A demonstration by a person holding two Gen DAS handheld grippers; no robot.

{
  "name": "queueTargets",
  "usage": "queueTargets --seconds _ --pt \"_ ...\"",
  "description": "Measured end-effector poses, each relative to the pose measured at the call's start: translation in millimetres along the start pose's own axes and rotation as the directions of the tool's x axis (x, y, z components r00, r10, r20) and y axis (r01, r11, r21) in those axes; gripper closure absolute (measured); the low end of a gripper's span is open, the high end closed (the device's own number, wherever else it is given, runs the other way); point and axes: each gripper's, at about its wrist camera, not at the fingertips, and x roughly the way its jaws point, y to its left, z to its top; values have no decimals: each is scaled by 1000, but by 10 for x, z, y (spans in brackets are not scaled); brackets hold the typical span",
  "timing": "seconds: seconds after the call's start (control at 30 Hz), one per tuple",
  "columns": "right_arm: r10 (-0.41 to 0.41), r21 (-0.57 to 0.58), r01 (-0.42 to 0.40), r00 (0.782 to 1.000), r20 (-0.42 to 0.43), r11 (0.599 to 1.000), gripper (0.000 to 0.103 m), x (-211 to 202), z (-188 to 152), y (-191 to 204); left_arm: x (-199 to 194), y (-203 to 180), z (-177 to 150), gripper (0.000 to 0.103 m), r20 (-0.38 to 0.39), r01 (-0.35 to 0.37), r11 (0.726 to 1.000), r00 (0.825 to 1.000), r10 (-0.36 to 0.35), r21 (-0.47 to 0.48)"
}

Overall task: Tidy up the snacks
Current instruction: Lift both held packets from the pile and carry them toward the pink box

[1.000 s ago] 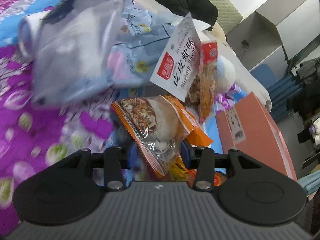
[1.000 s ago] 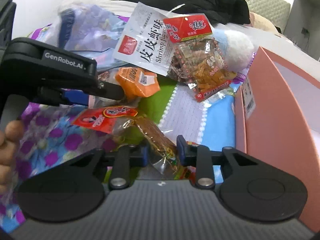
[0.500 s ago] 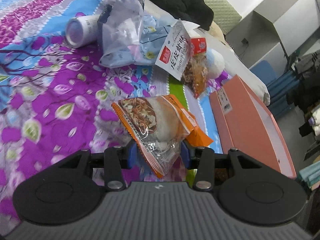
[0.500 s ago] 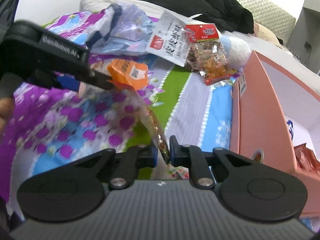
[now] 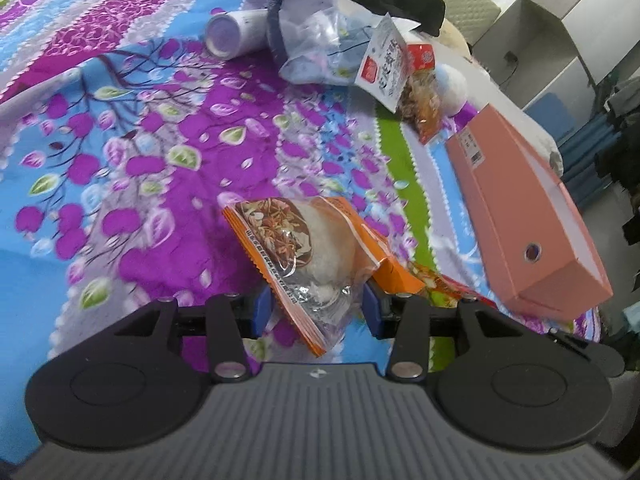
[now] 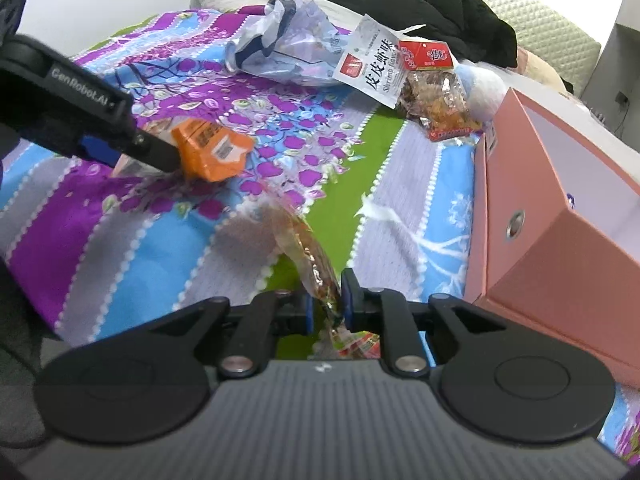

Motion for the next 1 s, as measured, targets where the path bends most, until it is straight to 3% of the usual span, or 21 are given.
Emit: queueTargets --seconds 0.07,0.13,0.2,0.3,0.43,0.57,0.77,0.87,1.0 --pt "22 20 -22 1000 0 1000 75 -25 -17 -7 -25 27 -34 48 -7 -17 1000 1000 17 -8" --pt "60 52 -60 998 -3 997 53 -49 -47 -28 -41 43 -45 39 -8 -31 999 1000 30 -25" --pt "96 79 -96 995 2 992 42 -68 -80 -41 -65 61 -58 14 0 -42 998 999 42 -39" --pt "128 102 -129 992 12 986 16 -89 -121 -42 -88 79 -89 10 -5 -51 998 999 51 -38" --pt "178 174 -182 983 40 968 16 -101 -146 -120 -60 77 -109 5 -25 -61 997 998 60 -43" --pt "152 211 -162 987 61 964 16 -19 -158 -198 -66 86 -104 3 -19 -39 996 999 38 -77" --pt "155 113 -160 986 55 981 16 181 -175 -171 -52 46 -61 1 -21 -13 993 1000 11 -116" --pt "170 111 -171 985 20 979 15 265 -176 -180 -43 92 -50 0 -30 43 982 998 -49 -186" --pt "187 51 -188 982 13 981 12 290 -218 -122 -44 119 -26 0 -24 28 971 999 -35 -239"
